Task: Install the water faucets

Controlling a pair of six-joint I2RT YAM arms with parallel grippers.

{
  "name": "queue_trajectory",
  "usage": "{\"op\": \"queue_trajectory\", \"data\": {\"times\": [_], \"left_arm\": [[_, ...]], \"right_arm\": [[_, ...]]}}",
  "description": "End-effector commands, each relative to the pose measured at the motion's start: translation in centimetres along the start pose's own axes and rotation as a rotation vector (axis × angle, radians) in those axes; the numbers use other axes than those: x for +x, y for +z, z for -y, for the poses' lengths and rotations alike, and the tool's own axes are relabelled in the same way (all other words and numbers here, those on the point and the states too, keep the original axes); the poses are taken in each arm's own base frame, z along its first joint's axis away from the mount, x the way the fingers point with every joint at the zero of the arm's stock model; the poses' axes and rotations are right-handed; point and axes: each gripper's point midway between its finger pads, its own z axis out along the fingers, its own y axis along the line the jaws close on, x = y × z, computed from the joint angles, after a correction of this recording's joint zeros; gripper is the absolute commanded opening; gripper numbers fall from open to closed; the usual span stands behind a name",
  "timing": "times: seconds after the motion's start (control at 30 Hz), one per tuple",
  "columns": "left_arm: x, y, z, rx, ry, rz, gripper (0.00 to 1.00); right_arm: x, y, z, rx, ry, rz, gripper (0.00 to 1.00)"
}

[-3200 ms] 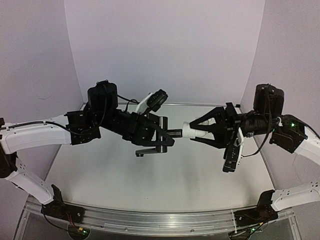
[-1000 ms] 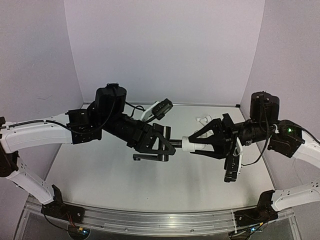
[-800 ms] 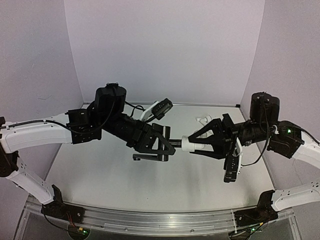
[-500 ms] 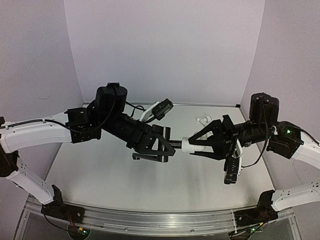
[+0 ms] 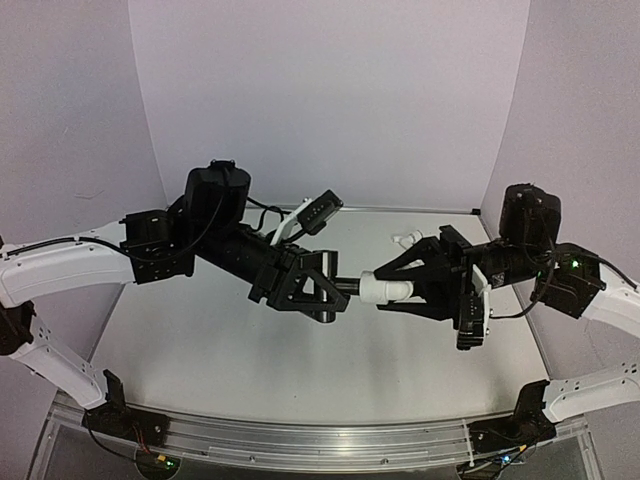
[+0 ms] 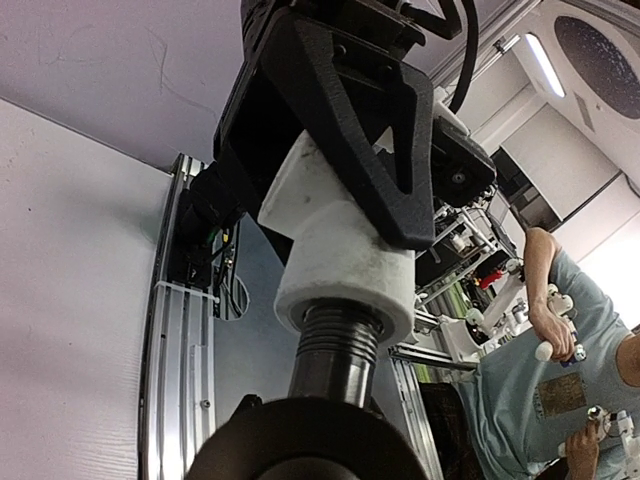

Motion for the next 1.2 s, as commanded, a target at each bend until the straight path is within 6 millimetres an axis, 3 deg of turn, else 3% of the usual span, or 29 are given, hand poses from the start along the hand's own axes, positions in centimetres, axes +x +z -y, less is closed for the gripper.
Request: {"op": "queue_trajectory", "data": {"times": [0.0,0.2,0.47,0.73,1.17], "left_arm": [[-2.8,0.1,2.7,-0.002,0.222,0.101,0.00],[-2.9,-0.2,3.5,-0.007,0.326,0.114,0.00],[-3.7,-0.4,3.4,-0.098,0.446,0.174,0.00],[-5.1,-1.5,2.1,-0.312,0.605,0.252,0.00],[-7.1,-4.1,0.5,-0.632,0.832,0.336,0.00]], "right_arm": [[0.5,0.8,3.7,0.124,0.145,-0.021,0.00],[0.1,1.0,3.4,0.128,0.232,0.010,0.00],[1.4,1.7,5.1,0.222,0.576,0.014,0.00],[3.6,1.7,6.4,0.336,0.932,-0.007,0.00],[5.0,2.3,6.0,0.372,1.490,0.041,0.00]]}}
